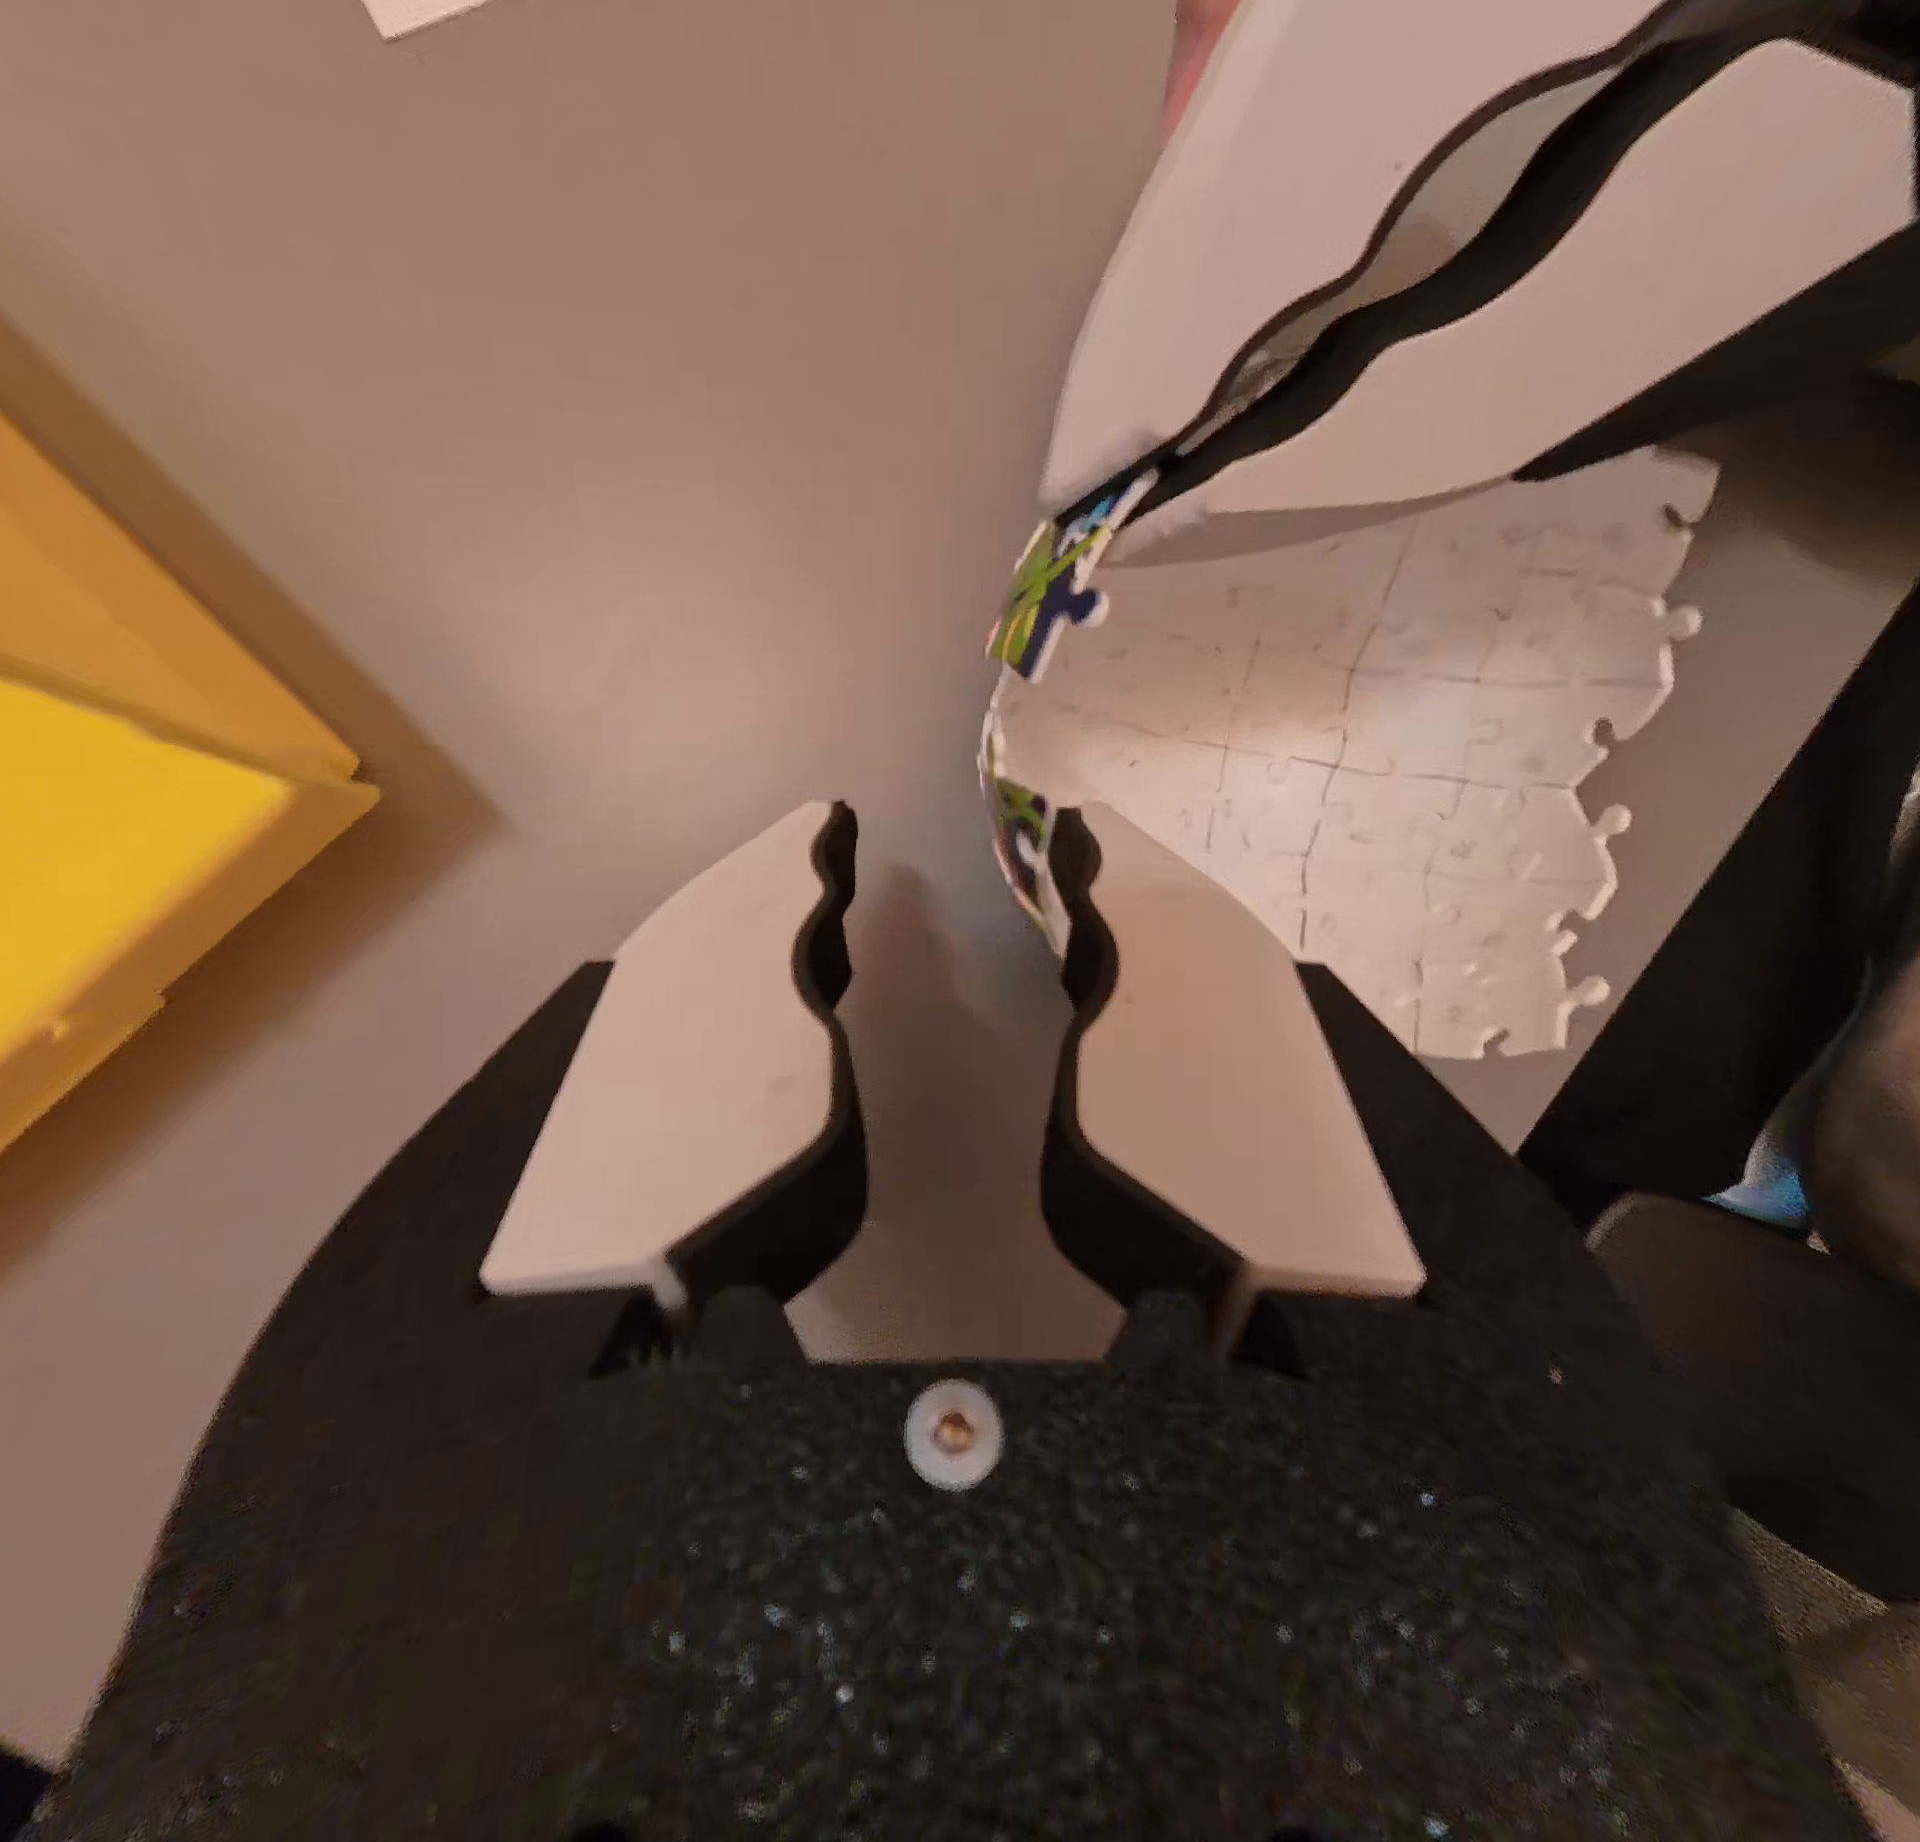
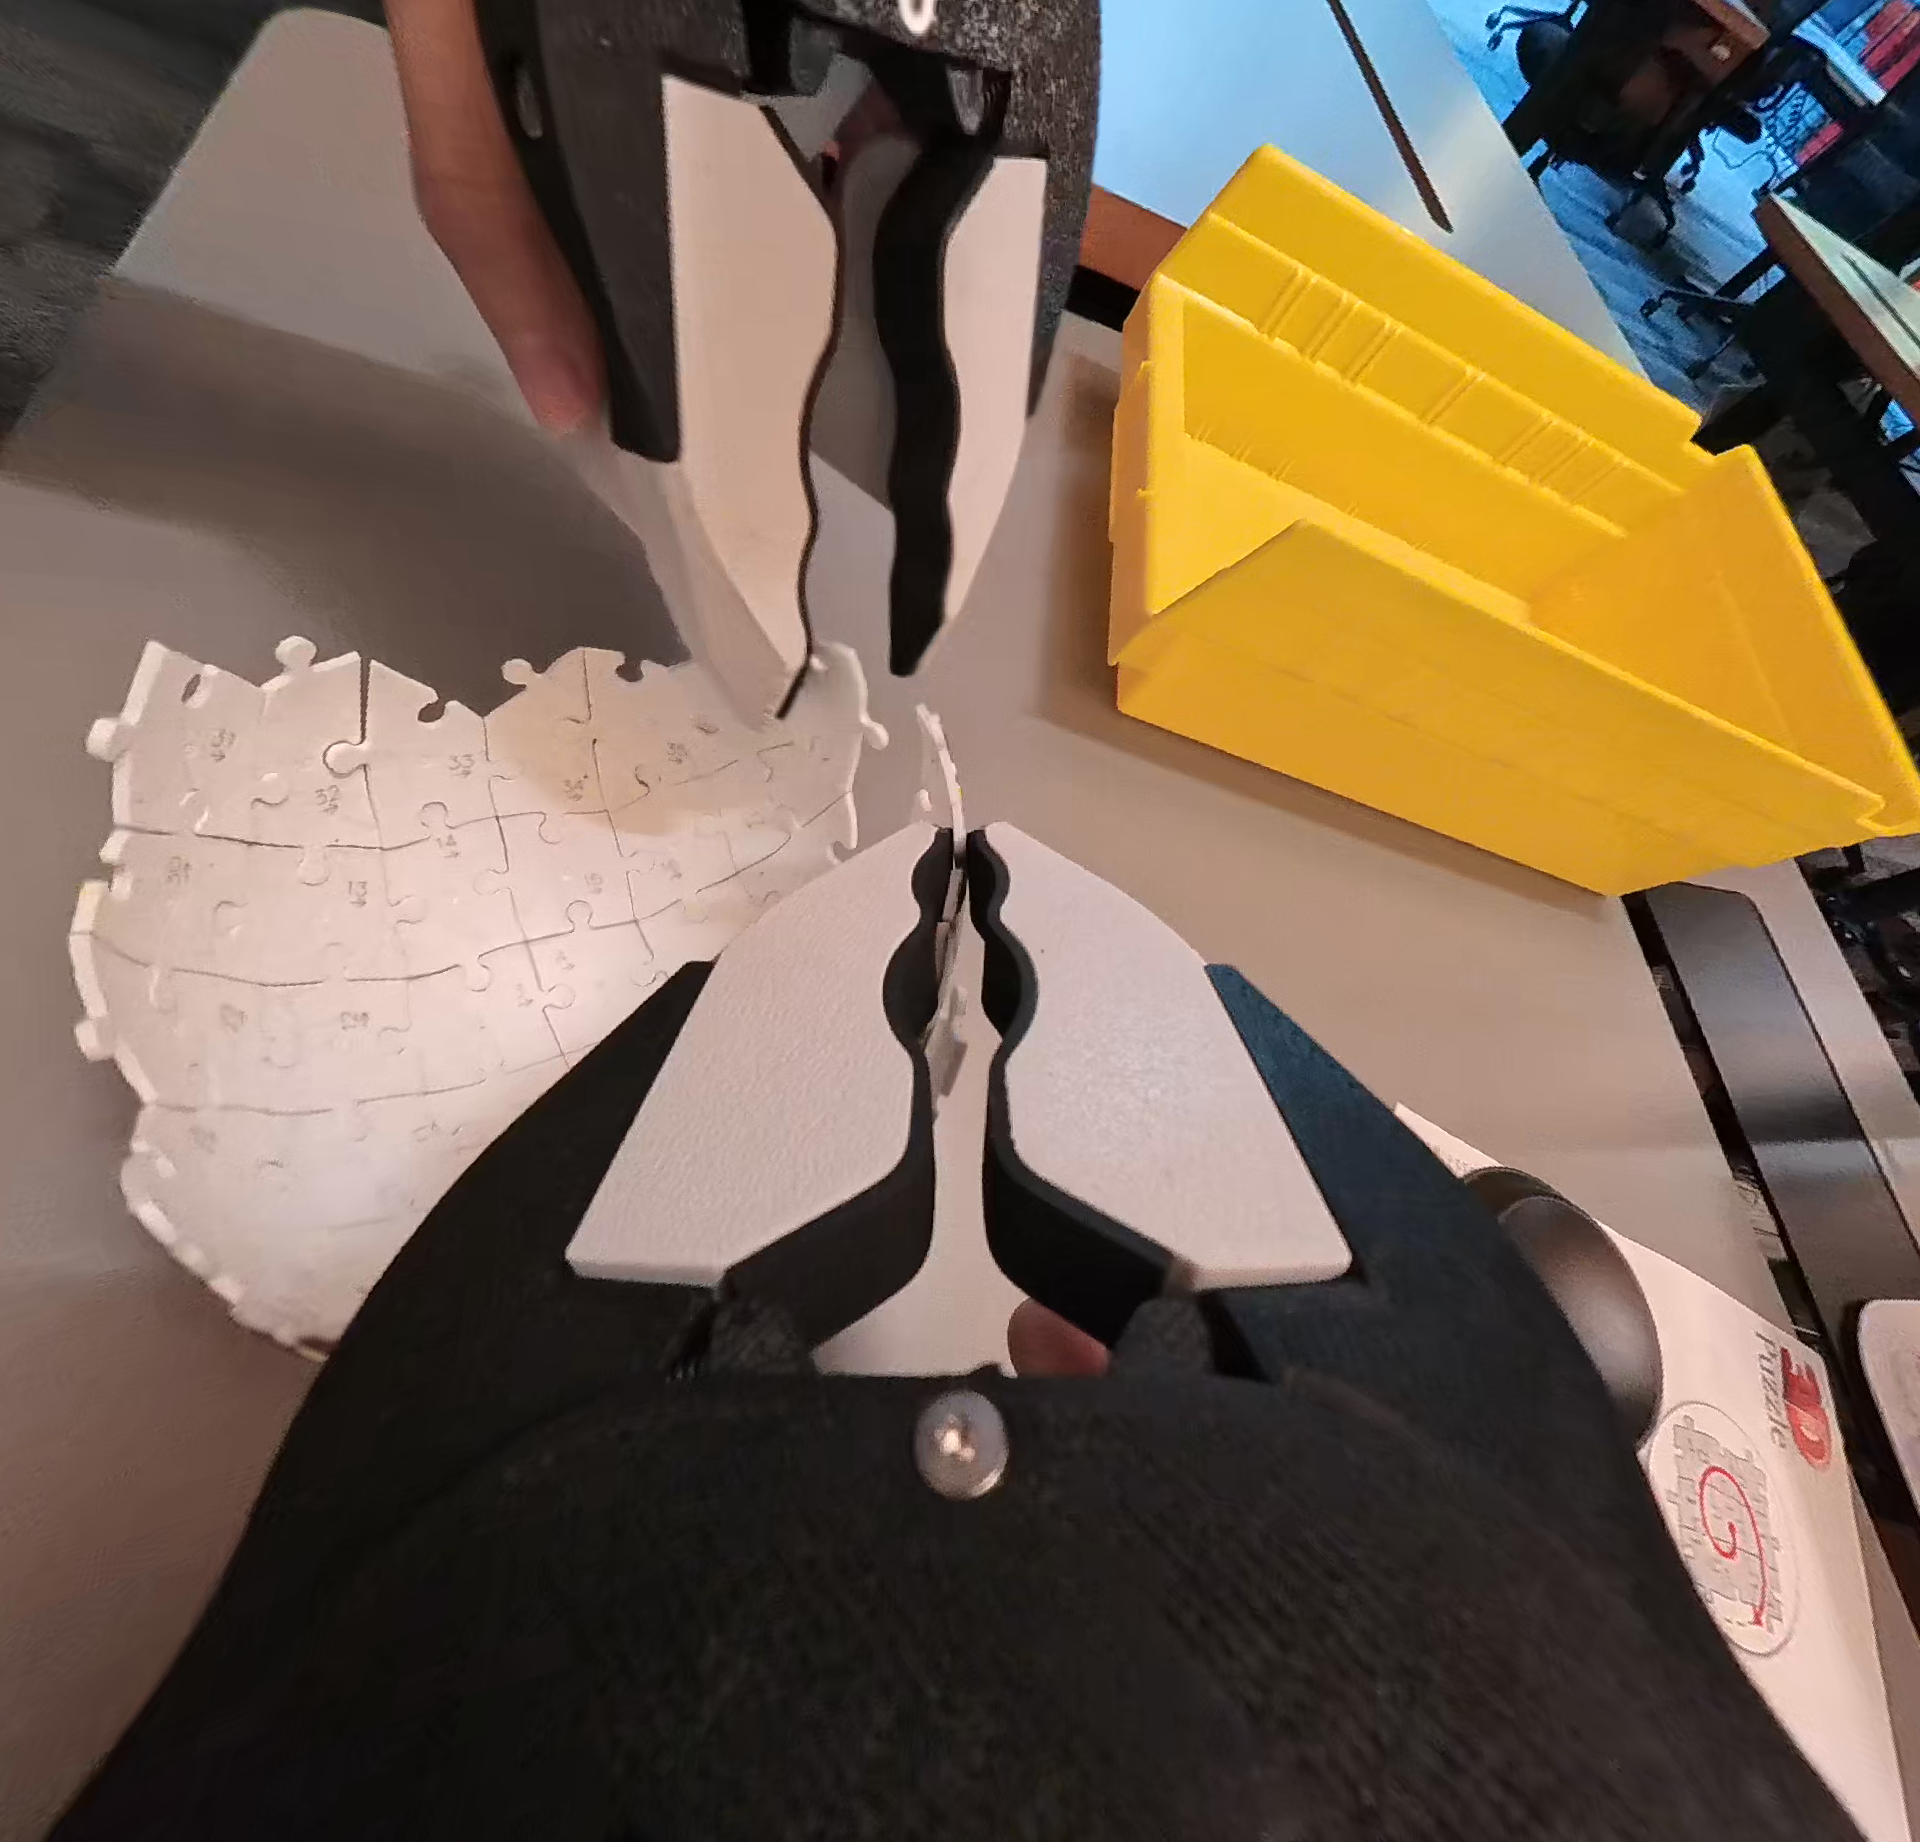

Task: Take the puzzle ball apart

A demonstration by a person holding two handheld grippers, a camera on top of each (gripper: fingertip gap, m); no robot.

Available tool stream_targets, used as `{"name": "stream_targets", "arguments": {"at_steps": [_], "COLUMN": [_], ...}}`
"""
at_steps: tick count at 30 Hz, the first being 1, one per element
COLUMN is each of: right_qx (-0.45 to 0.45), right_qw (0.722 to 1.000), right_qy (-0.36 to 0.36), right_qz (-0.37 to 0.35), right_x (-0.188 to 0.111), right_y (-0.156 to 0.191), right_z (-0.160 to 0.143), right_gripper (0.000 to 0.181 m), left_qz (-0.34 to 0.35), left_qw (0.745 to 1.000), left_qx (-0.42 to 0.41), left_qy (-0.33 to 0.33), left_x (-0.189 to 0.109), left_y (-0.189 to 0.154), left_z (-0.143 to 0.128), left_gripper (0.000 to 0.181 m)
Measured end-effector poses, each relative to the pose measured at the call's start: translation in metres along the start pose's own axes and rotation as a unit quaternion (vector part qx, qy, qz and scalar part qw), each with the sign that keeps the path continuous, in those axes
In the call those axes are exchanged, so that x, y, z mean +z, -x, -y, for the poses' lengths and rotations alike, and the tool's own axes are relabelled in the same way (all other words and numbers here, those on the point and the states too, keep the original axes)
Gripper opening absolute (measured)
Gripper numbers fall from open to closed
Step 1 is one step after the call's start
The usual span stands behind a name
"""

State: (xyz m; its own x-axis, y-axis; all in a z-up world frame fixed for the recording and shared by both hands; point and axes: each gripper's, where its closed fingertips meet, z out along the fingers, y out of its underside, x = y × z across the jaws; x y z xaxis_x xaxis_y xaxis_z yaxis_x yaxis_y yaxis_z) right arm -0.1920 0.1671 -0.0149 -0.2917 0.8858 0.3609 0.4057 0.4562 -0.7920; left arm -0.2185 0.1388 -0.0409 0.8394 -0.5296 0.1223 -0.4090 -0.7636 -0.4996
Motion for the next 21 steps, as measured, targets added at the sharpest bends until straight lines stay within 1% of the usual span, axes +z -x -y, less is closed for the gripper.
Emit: {"name": "stream_targets", "arguments": {"at_steps": [1,4,6,8,9,12,15,17,21], "right_qx": [0.001,-0.003,-0.012,-0.023,-0.027,-0.049,-0.069,-0.080,-0.081], "right_qw": [1.000,1.000,0.999,0.997,0.995,0.987,0.984,0.982,0.987], "right_qy": [0.002,-0.012,-0.020,-0.026,-0.032,-0.045,-0.025,-0.019,-0.027], "right_qz": [0.000,0.020,0.040,0.073,0.093,0.143,0.165,0.171,0.138], "right_x": [0.000,0.001,0.001,-0.001,-0.001,-0.004,0.000,0.002,0.008], "right_y": [0.000,0.003,0.005,0.007,0.009,0.014,0.013,0.014,0.006], "right_z": [-0.001,0.005,0.010,0.012,0.013,0.016,0.010,0.007,0.006], "right_gripper": [0.003,0.003,0.003,0.003,0.003,0.003,0.003,0.003,0.003], "left_qz": [0.004,0.011,0.014,0.011,0.009,0.000,-0.012,-0.016,-0.022], "left_qw": [1.000,0.998,0.997,0.997,0.997,0.998,0.998,0.997,0.996], "left_qx": [-0.002,-0.002,0.006,0.012,0.014,0.021,0.056,0.066,0.077], "left_qy": [0.013,0.061,0.077,0.078,0.075,0.063,0.039,0.035,0.037], "left_x": [0.000,0.006,0.012,0.017,0.018,0.021,0.022,0.022,0.024], "left_y": [-0.002,-0.009,-0.012,-0.013,-0.013,-0.011,-0.012,-0.012,-0.011], "left_z": [-0.003,-0.014,-0.017,-0.017,-0.017,-0.016,-0.012,-0.012,-0.014], "left_gripper": [0.035,0.031,0.026,0.023,0.017,0.014,0.007,0.007,0.014]}}
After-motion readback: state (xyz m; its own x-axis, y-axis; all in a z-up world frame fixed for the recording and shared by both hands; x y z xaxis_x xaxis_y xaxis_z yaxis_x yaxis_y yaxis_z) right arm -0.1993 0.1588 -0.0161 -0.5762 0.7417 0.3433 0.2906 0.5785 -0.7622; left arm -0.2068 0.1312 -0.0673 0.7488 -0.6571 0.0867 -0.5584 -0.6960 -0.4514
